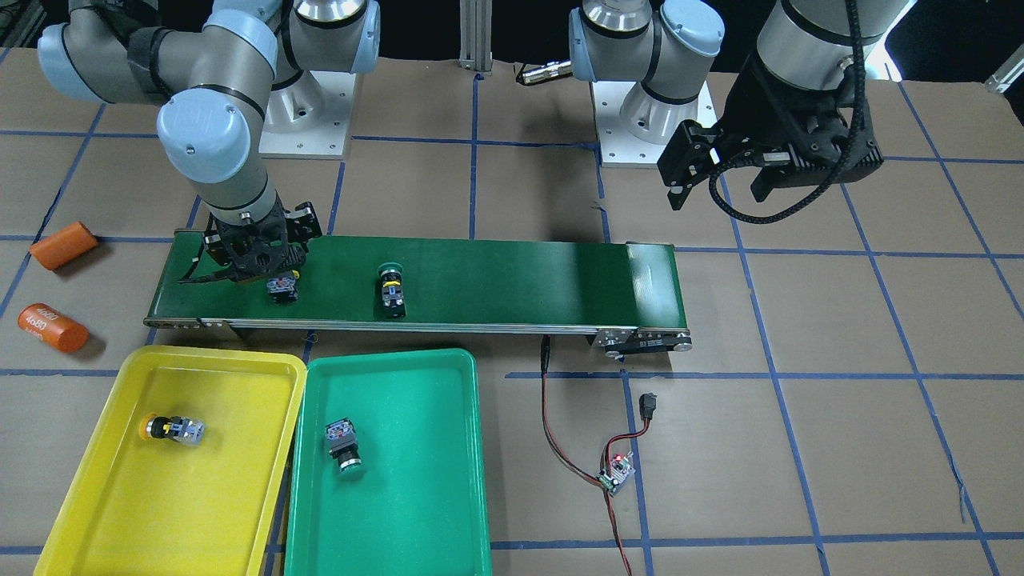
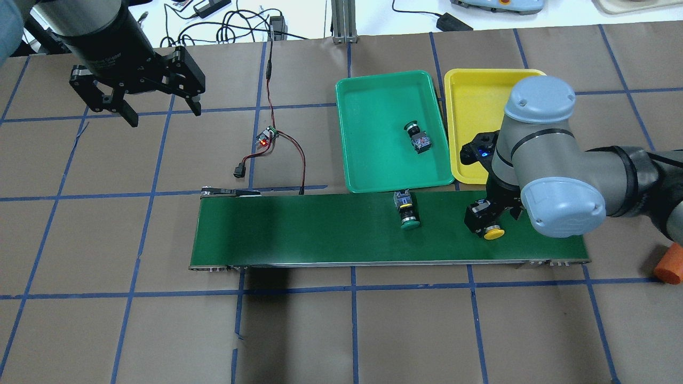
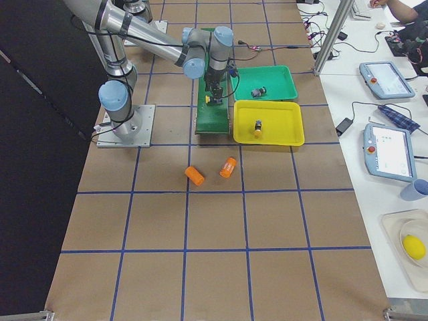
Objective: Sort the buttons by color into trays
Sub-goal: 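Return the right gripper to the conveyor and grasp the next yellow-capped switch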
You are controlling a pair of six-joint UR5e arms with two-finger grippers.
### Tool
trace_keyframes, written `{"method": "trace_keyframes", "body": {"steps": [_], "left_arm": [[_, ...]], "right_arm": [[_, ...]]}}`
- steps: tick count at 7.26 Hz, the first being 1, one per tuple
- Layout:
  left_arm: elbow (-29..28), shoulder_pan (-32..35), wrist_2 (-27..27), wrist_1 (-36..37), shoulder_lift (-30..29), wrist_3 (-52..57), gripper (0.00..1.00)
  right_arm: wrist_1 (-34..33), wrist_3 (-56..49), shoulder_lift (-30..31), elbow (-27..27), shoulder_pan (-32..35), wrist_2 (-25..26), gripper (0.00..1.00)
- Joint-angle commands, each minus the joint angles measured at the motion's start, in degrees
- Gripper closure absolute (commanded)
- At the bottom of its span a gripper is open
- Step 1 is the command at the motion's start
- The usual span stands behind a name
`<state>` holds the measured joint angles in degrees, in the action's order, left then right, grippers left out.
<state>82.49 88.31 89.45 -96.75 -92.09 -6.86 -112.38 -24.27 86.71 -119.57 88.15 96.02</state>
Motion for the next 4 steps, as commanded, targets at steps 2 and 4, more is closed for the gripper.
{"method": "trace_keyframes", "body": {"steps": [2, 4], "left_arm": [[-1.36, -0.07, 0.02, -0.02, -0.45, 0.0, 0.0], [-1.36, -0.07, -0.07, -0.02, -0.45, 0.0, 0.0]], "right_arm": [[-0.03, 0.01, -0.84, -0.84, 0.0, -0.04, 0.63], [-0.12, -0.69, -0.84, 0.2, 0.0, 0.66, 0.93]]}}
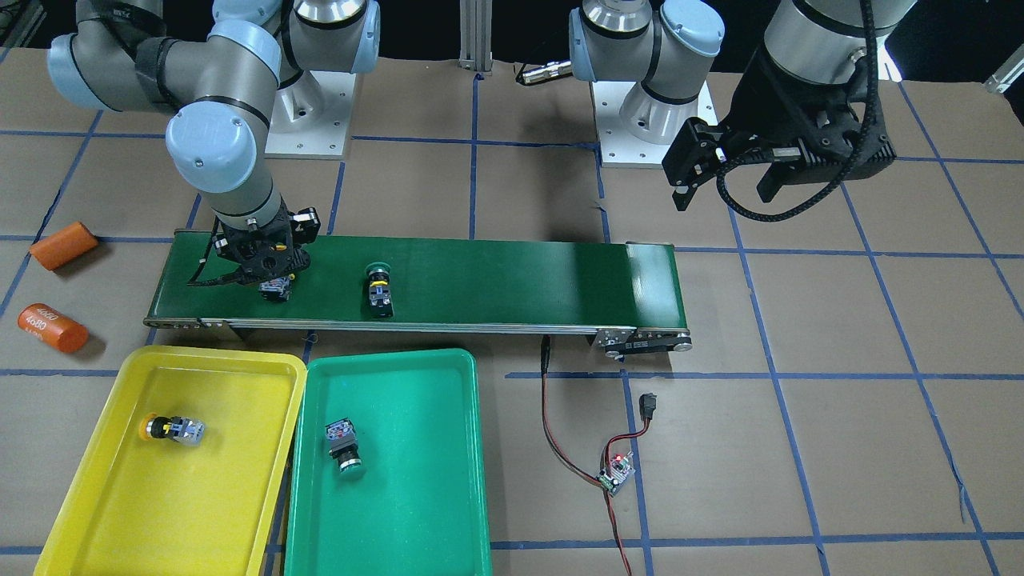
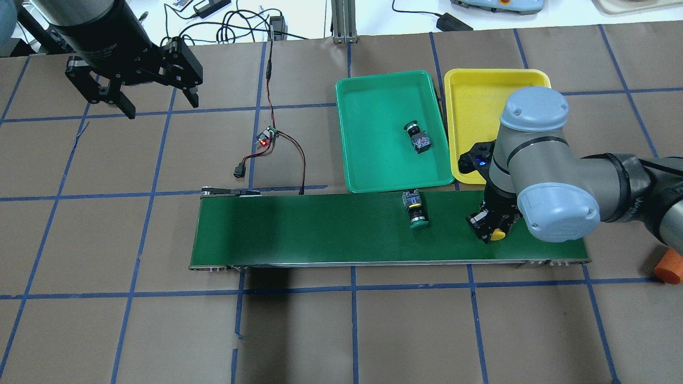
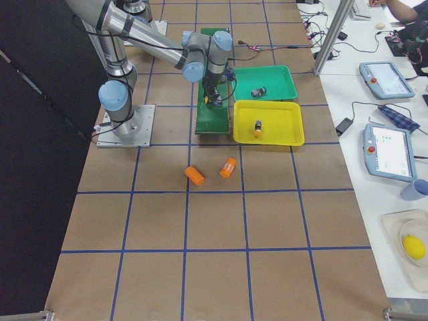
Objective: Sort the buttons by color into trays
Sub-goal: 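Place the yellow-capped switch in the yellow tray with the right gripper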
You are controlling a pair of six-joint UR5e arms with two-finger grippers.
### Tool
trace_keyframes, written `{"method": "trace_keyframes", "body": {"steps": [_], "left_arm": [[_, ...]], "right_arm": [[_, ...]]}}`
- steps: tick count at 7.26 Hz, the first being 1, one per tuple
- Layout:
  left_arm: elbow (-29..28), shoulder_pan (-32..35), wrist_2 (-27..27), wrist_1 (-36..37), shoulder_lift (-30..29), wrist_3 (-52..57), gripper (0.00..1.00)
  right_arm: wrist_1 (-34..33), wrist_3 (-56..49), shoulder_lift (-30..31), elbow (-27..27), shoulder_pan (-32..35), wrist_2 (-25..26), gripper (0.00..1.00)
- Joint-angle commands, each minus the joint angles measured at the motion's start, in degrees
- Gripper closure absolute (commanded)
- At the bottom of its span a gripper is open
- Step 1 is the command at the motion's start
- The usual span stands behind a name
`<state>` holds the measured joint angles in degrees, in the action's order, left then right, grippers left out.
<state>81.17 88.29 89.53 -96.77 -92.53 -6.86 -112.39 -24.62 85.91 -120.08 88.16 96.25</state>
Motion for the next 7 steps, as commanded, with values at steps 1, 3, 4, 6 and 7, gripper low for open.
{"method": "trace_keyframes", "body": {"steps": [1, 3, 4, 6, 7], "left_arm": [[-0.05, 0.04, -0.06, 0.0, -0.02, 0.0, 0.0], [-0.05, 0.04, -0.06, -0.09, -0.02, 0.0, 0.0], [-0.05, 0.04, -0.05, 0.0, -0.02, 0.0, 0.0], [-0.05, 0.04, -0.05, 0.0, -0.02, 0.0, 0.0], [-0.05, -0.05, -0.05, 0.0, -0.02, 0.0, 0.0]], "right_arm": [[-0.72, -1.48, -0.3, 3.6, 0.09, 0.43, 0.93], [-0.11, -4.91, -7.46, 15.08, 0.09, 3.48, 0.92], [0.33, -5.0, -15.95, 21.93, -0.09, 4.64, 0.92], [2.52, -9.02, -24.45, 31.29, -0.44, 5.27, 0.17], [2.62, -9.74, -24.56, 31.14, -0.96, 5.27, 0.0]]}}
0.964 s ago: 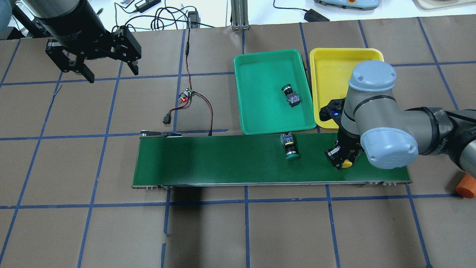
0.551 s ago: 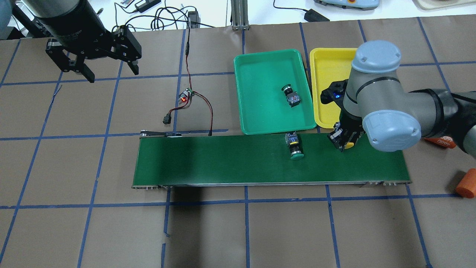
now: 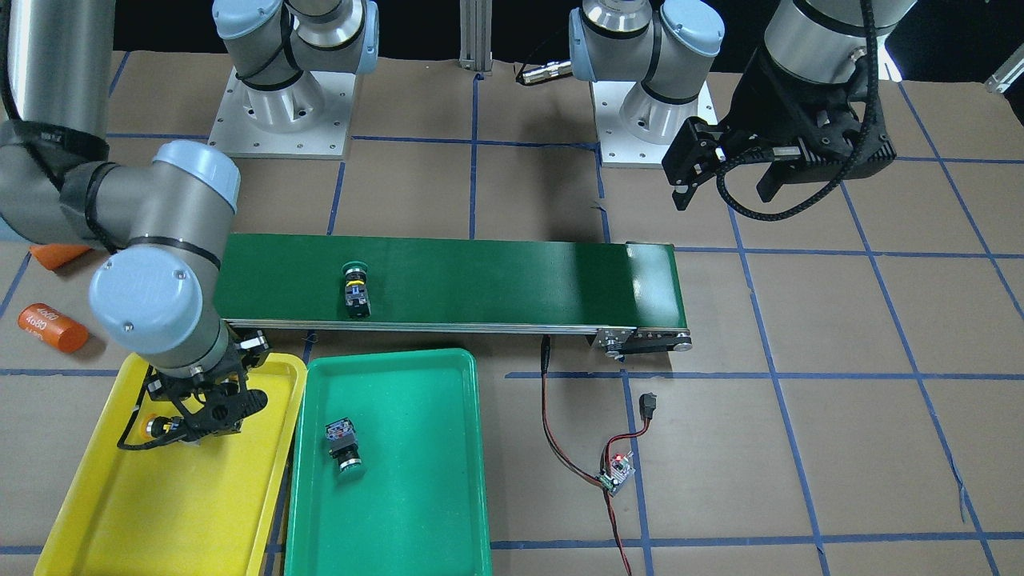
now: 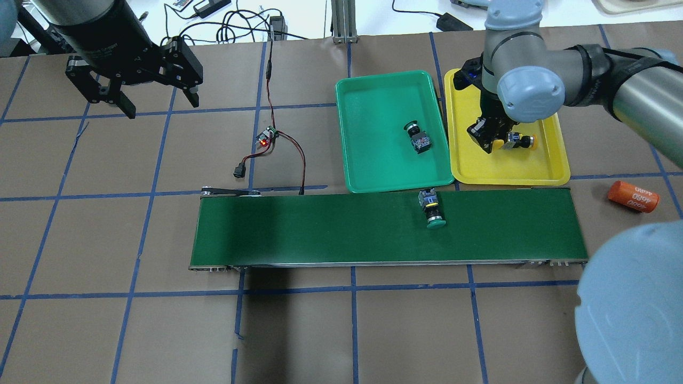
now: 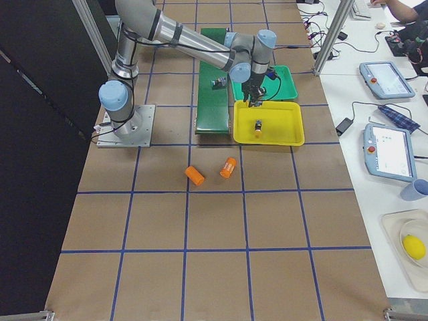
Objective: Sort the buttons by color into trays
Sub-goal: 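Place the yellow-capped switch in the yellow tray with the right gripper, then grasp the last green-capped switch on the conveyor with the right gripper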
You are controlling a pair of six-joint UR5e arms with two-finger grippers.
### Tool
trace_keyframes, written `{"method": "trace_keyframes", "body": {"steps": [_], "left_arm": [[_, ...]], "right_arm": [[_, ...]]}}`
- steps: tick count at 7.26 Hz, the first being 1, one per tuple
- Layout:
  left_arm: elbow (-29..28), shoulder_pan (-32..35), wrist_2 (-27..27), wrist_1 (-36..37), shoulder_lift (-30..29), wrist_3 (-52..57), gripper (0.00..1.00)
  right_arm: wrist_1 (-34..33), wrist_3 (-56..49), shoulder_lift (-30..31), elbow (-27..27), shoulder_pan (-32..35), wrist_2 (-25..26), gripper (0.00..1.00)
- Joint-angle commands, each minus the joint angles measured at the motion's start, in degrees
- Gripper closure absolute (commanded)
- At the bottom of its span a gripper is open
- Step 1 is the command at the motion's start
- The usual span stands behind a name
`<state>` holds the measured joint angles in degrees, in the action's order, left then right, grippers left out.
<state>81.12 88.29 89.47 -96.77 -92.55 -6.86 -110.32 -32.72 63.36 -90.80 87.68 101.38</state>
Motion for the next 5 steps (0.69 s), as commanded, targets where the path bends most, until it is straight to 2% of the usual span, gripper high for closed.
{"method": "trace_keyframes", "body": {"steps": [1, 3, 4, 5], "left_arm": [[0.0, -0.05, 0.0, -0.08, 0.0, 0.0, 0.0], [0.0, -0.05, 0.0, 0.0, 0.0, 0.0, 0.0], [0.0, -0.05, 0.0, 0.0, 0.0, 0.0, 0.0], [0.0, -0.05, 0.0, -0.08, 0.0, 0.0, 0.0]], "right_arm": [[2.46, -1.21, -1.49, 1.85, -0.49, 0.04, 0.0], [11.93, 3.5, 4.46, 1.15, 0.29, -1.01, 0.0], [13.37, 7.81, 7.63, -2.59, 1.08, -4.23, 0.0], [12.34, 10.2, 11.75, -8.9, 2.75, -6.18, 0.01]]}}
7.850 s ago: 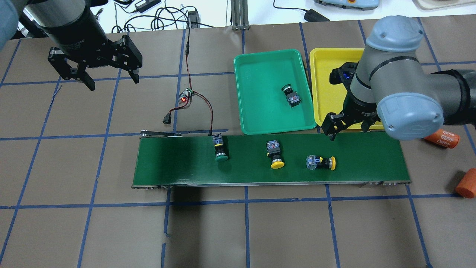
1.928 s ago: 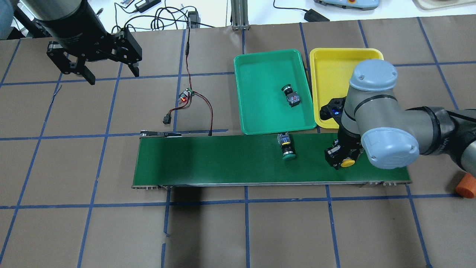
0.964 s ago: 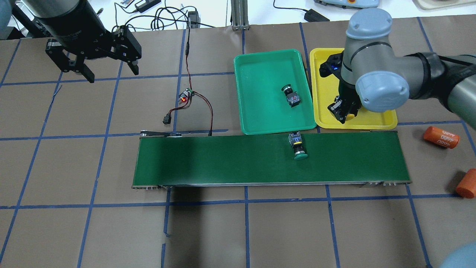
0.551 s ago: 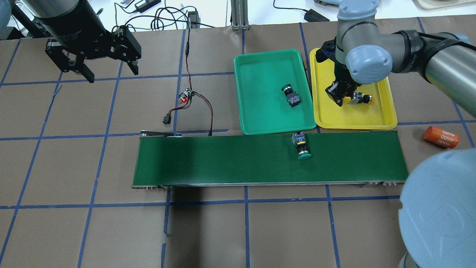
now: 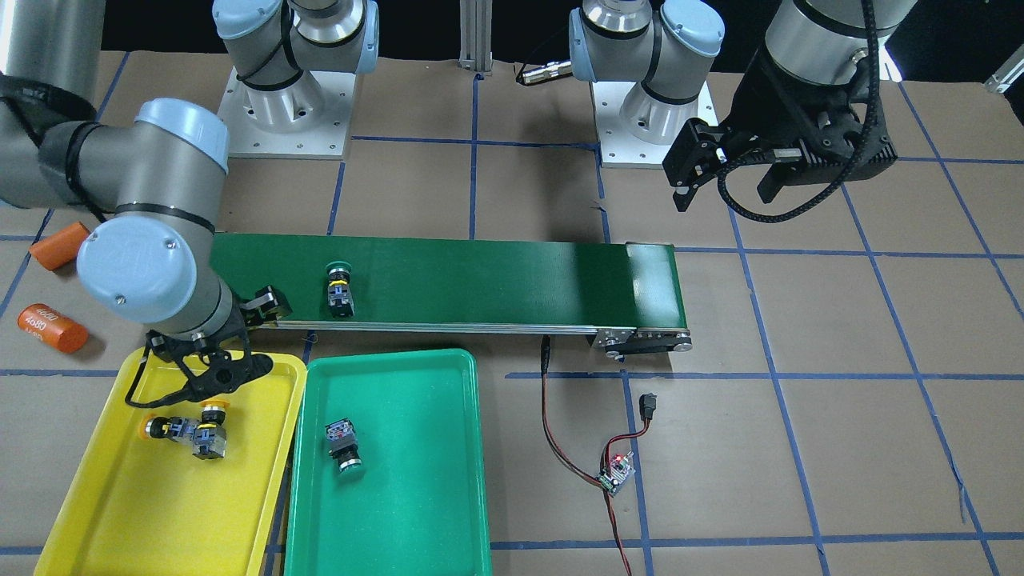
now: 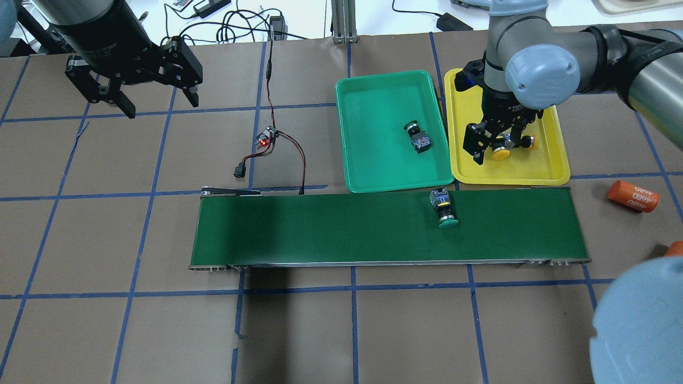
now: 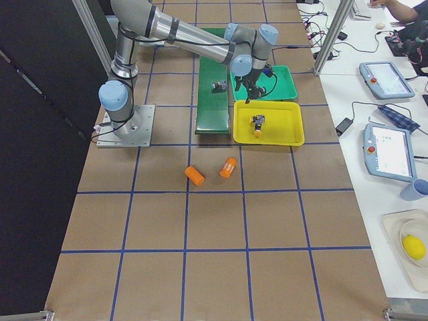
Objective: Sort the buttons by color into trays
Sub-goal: 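Grasp the last green-capped switch on the conveyor with the right gripper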
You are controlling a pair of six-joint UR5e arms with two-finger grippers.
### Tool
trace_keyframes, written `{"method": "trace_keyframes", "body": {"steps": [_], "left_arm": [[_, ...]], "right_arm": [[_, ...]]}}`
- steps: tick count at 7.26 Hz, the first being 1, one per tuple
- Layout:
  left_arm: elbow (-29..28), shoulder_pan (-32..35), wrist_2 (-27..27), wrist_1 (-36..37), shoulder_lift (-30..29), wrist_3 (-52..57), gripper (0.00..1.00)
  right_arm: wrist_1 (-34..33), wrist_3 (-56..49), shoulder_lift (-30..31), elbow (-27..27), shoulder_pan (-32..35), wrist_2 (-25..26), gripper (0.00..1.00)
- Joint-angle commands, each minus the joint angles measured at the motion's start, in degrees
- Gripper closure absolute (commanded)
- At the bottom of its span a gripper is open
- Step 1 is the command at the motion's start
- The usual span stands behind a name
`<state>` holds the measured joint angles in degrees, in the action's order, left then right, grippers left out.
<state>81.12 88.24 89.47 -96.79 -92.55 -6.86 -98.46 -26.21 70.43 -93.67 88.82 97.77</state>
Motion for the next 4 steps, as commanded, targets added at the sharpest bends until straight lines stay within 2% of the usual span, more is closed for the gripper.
{"method": "trace_keyframes", "body": {"steps": [1, 2, 3, 4], "left_arm": [[0.0, 0.0, 0.0, 0.02, 0.0, 0.0, 0.0], [0.0, 0.0, 0.0, 0.02, 0.0, 0.0, 0.0], [0.0, 0.0, 0.0, 0.02, 0.0, 0.0, 0.0], [-0.08, 0.0, 0.0, 0.02, 0.0, 0.0, 0.0]], "right_arm": [[-3.97, 7.02, 8.72, -12.96, 3.44, -2.85, 0.04], [-10.28, 10.01, 10.85, -18.68, 6.42, -2.85, 0.04], [-15.3, 11.6, 10.87, -22.22, 8.54, -2.85, 0.04], [-17.7, 10.92, 10.35, -22.95, 8.65, -2.76, 0.06]]}}
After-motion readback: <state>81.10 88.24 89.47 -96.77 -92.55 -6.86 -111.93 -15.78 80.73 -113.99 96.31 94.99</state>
